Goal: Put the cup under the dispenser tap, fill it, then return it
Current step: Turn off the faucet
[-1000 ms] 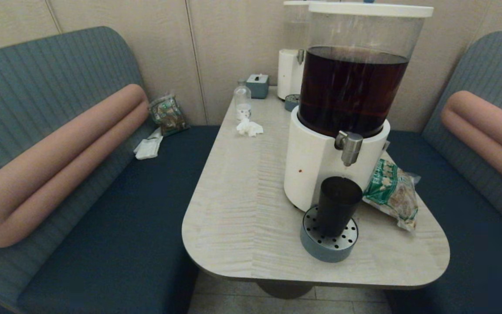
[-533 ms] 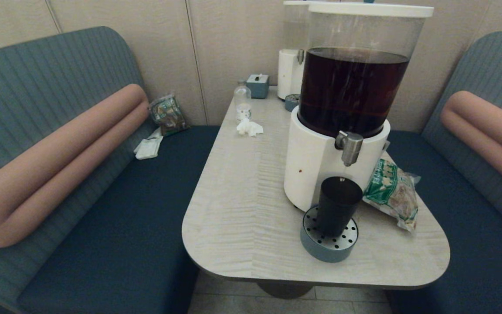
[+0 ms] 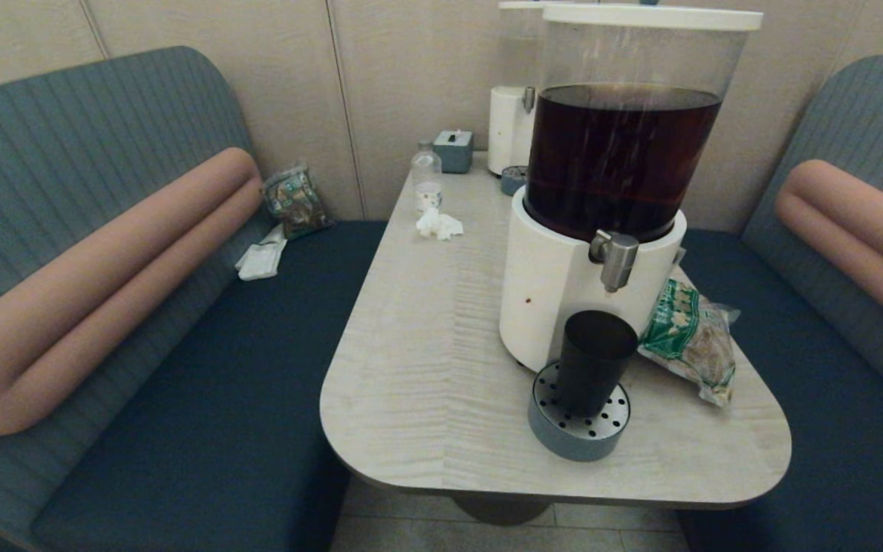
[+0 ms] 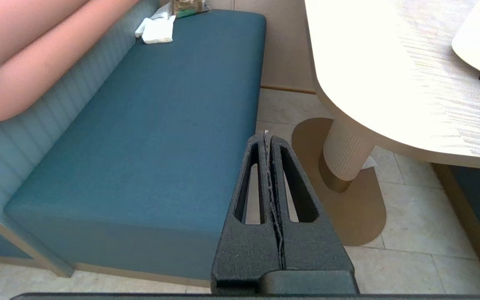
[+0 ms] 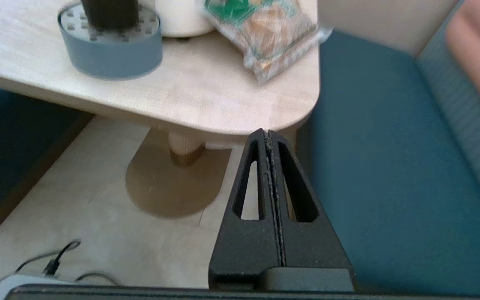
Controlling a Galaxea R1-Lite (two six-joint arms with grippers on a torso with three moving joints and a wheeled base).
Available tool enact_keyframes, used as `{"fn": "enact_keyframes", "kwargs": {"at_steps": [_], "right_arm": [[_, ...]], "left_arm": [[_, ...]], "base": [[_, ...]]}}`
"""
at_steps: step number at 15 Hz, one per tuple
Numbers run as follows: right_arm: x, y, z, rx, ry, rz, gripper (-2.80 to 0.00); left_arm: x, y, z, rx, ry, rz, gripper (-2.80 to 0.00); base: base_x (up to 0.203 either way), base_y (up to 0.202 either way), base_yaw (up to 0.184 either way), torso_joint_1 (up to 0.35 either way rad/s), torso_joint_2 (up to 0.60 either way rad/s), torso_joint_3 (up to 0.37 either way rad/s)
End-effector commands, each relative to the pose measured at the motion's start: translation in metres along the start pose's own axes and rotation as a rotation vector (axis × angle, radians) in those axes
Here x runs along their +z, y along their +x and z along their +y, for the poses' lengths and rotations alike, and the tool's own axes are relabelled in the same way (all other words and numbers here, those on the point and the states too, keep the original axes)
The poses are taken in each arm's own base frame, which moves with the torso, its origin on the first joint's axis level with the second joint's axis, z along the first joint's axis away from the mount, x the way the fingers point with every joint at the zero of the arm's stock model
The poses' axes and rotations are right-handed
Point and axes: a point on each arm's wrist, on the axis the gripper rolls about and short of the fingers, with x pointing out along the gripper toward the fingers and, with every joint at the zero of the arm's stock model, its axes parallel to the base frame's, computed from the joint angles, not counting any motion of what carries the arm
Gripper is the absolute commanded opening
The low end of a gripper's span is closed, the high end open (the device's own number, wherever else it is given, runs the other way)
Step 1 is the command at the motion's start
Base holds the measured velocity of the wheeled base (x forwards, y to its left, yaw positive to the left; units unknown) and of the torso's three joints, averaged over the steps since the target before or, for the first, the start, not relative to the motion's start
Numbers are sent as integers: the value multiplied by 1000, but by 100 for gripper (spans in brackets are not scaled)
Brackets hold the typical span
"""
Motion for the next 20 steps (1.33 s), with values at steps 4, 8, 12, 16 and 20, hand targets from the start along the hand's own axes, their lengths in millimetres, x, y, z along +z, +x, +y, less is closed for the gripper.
{"fn": "enact_keyframes", "kwargs": {"at_steps": [4, 8, 12, 16, 20], "right_arm": [[-1, -1, 0, 3, 37, 19, -280], [-1, -1, 0, 1, 37, 20, -280], [-1, -1, 0, 3, 38, 19, -280], [-1, -1, 0, 3, 37, 19, -280], [-1, -1, 0, 3, 38, 19, -280]], "left_arm": [[0, 0, 0, 3, 9, 1, -280], [0, 0, 0, 1, 19, 15, -280], [2, -1, -1, -30, 66, 1, -280], [102, -15, -11, -144, 14, -145, -280], [226, 64, -30, -389, -389, -49, -280]], "base": [[0, 0, 0, 0, 0, 0], [0, 0, 0, 0, 0, 0], [0, 0, 0, 0, 0, 0], [0, 0, 0, 0, 0, 0], [0, 0, 0, 0, 0, 0]]}}
